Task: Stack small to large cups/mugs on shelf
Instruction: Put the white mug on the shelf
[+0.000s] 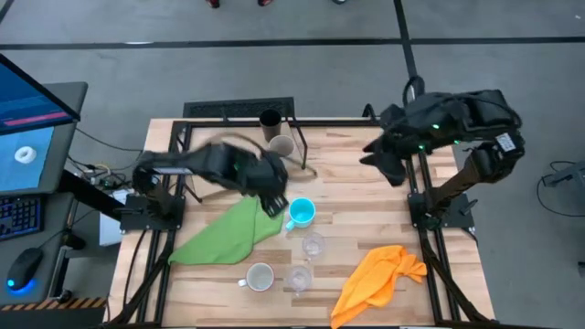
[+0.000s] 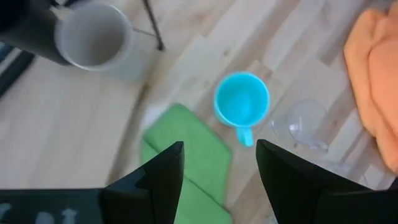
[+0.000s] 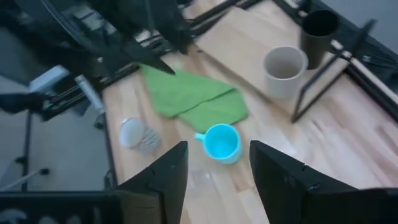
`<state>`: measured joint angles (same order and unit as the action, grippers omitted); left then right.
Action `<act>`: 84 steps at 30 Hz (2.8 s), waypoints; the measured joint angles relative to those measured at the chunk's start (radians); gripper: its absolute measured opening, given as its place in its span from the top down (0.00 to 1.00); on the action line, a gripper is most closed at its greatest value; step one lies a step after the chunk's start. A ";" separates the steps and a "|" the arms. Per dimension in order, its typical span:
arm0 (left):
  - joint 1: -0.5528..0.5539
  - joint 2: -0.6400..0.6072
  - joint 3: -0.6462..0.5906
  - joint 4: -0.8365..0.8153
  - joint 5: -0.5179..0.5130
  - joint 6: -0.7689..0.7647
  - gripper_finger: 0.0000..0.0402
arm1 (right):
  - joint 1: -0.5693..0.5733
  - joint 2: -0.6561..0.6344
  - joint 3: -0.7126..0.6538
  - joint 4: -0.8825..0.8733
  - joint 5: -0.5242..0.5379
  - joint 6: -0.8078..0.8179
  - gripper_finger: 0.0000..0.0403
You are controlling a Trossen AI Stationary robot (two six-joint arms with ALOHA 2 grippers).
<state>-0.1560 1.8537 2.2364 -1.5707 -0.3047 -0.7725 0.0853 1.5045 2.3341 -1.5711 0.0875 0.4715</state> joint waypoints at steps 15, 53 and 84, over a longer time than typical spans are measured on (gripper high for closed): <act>-0.067 0.270 0.000 0.046 0.140 0.080 0.52 | 0.105 -0.067 0.000 0.000 0.000 0.000 0.55; -0.537 -0.297 -0.899 0.642 0.095 -0.364 0.52 | 0.251 -0.071 0.000 0.000 0.098 -0.008 0.56; -0.380 -0.363 -1.160 0.926 0.169 -0.285 0.52 | 0.251 -0.071 0.000 0.000 0.098 0.036 0.56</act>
<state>-0.5362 1.4906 1.0760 -0.6451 -0.1359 -1.0580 0.3363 1.4338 2.3337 -1.5711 0.1851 0.5078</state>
